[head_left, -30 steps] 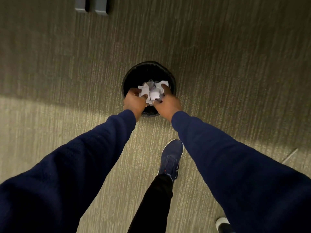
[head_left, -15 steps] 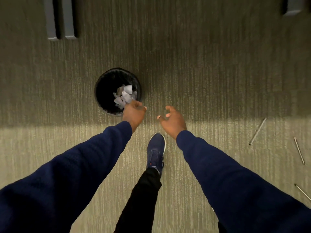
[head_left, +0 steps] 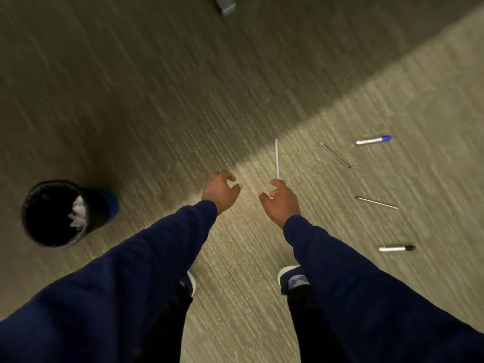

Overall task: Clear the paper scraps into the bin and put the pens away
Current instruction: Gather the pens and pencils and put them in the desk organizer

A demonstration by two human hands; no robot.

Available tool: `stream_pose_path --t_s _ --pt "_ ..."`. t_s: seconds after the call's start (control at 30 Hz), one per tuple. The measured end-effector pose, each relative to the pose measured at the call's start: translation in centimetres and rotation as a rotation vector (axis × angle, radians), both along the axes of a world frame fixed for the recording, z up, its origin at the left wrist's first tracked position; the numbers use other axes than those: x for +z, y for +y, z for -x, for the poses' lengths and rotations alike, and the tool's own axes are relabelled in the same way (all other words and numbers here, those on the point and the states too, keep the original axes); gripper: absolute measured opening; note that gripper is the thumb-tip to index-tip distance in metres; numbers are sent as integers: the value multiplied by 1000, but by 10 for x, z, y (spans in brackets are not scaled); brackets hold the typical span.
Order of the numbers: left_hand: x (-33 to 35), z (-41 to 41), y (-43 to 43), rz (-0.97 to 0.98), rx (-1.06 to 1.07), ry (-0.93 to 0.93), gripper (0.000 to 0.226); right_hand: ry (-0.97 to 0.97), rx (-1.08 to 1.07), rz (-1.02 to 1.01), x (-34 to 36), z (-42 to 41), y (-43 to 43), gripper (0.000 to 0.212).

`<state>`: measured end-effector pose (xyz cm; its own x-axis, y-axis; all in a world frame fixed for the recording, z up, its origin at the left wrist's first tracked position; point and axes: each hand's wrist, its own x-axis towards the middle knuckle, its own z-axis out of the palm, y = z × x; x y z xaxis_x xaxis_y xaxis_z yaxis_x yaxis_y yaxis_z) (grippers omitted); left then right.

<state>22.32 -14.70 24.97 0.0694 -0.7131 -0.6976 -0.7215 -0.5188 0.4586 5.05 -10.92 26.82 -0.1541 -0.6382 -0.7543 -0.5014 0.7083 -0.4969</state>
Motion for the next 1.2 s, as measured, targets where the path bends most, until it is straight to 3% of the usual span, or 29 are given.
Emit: stream_pose_path --t_s 0.2,0.43,0.63,0.77,0.93,1.0,1.1,1.2 --pt "11 155 -23 35 -248 -15 23 42 -213 -43 9 149 36 60" --pt "-9 286 -20 -10 -388 58 24 115 -428 -56 -8 272 74 55" --pt "-86 316 -2 -90 -549 38 28 161 -495 -118 -81 311 88 47" --pt "-162 288 -16 -109 -629 -105 37 199 -570 -112 -151 317 87 32" --pt "-234 242 -57 20 -416 -326 41 303 -644 -123 -230 337 81 31" --pt "-257 230 -72 57 -278 -378 38 363 -680 -137 -250 348 73 40" --pt "-283 219 -88 24 -65 -402 53 419 -789 -212 -279 367 66 59" --pt "-300 216 -95 13 -55 -466 51 445 -921 -245 -303 389 63 62"
